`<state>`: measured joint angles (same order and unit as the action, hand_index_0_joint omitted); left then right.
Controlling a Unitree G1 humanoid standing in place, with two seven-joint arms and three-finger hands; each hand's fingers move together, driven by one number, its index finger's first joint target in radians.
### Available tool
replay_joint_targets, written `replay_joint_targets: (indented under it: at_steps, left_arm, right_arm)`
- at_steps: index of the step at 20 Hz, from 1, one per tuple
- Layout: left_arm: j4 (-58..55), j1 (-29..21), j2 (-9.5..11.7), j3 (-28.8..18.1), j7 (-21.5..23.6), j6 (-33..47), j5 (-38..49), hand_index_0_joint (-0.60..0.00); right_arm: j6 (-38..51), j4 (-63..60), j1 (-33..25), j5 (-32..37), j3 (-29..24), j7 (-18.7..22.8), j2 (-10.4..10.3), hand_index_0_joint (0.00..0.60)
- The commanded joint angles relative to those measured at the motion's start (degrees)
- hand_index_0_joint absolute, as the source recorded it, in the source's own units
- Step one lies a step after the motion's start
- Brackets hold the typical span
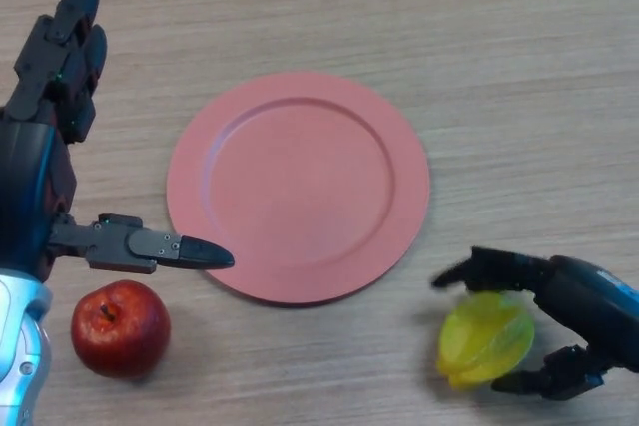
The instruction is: Pick up the yellow starfruit and place it on the plate
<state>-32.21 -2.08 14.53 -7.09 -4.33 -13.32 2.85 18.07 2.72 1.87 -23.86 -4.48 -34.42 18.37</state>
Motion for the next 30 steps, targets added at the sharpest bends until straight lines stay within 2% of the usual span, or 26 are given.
replay_joint_targets:
  at_steps: [1,4,7,10,11,13,14,16,19,21,24,26,27,30]
  left_arm:
    - [-3.34,-1.26,1.13,-3.25,0.84,7.16,-2.51,0.000]
    - [-3.18,-1.47,1.08,-2.93,0.90,7.34,-3.06,0.000]
    - [-3.41,-1.10,0.85,-2.74,0.87,7.54,-3.20,0.000]
    - [-4.05,-0.75,0.73,-2.86,0.88,7.29,-2.85,0.000]
    - [-4.23,-0.90,0.65,-2.56,1.33,7.52,-3.05,0.000]
    - [-4.87,-1.35,0.72,-2.61,1.34,6.61,-2.17,0.000]
    - [-5.12,-1.16,0.66,-2.60,1.31,6.65,-1.89,0.000]
    - [-5.65,-0.73,0.57,-2.91,1.10,6.70,-0.86,0.000]
    - [-6.92,-0.90,0.72,-3.54,1.23,5.73,0.58,0.000]
    - [-6.80,-1.41,1.08,-4.34,1.31,6.22,1.27,0.000]
    - [-7.30,-2.31,1.95,-5.45,0.81,5.62,2.08,0.000]
    - [-7.27,-2.53,2.36,-6.08,0.33,5.62,2.34,0.000]
    - [-7.22,-2.41,2.43,-6.52,0.18,5.91,2.49,0.000]
    - [-6.15,-2.86,2.68,-6.88,0.65,6.64,1.92,0.000]
  right_arm:
    - [4.14,1.48,-1.92,5.89,-2.36,2.67,1.20,0.600]
    - [7.99,-0.04,-3.32,5.09,-2.51,5.64,1.57,0.600]
    - [6.01,3.81,-3.69,9.74,-2.23,6.17,0.82,0.600]
    - [-4.33,12.43,-2.02,17.86,-2.68,1.33,-0.14,0.600]
    - [-14.38,18.80,-0.44,21.72,-2.42,-0.92,-0.86,0.600]
    - [-22.60,24.78,-2.26,24.38,-1.77,0.27,-1.38,0.600]
    - [-20.62,24.26,-3.34,23.55,-0.93,0.80,-1.38,0.600]
    - [-27.61,26.87,-5.38,24.98,1.32,1.14,-1.89,0.600]
    - [-27.08,22.27,-11.47,22.95,5.51,2.73,-3.11,0.600]
    - [-19.18,15.07,-15.49,18.76,7.87,4.73,-4.34,0.600]
    - [-13.54,6.36,-20.39,14.56,9.84,6.22,-6.31,0.600]
    - [-1.30,-3.84,-24.70,7.36,10.81,9.74,-7.03,0.600]
    - [3.86,-9.94,-27.87,2.93,10.82,13.21,-7.17,0.600]
    - [12.17,-19.81,-33.34,-3.55,9.99,19.66,-7.30,0.600]
